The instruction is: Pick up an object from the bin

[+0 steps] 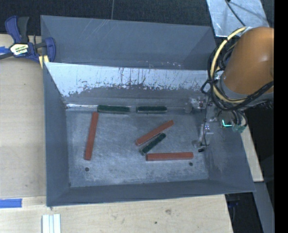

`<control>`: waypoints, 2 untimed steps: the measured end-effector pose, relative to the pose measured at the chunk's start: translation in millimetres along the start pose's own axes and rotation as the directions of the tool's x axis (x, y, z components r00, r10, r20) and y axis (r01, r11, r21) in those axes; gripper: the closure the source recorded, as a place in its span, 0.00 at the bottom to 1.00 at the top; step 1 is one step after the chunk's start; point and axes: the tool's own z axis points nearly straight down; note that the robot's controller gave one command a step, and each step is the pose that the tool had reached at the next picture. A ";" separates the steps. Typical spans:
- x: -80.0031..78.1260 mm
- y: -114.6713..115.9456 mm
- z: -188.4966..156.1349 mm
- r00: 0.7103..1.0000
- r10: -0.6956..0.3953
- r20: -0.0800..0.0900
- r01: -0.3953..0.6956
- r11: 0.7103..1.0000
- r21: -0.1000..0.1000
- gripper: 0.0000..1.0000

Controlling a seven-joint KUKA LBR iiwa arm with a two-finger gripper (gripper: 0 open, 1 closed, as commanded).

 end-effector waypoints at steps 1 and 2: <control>28.4 28.1 159.8 0.996 0.091 0.010 -0.091 0.996 -0.001 0.00; 33.1 32.4 127.4 0.998 0.059 0.008 -0.059 0.998 0.000 0.00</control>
Offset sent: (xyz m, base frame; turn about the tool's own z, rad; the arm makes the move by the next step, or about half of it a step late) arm -0.0302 0.0281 -0.1592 0.0906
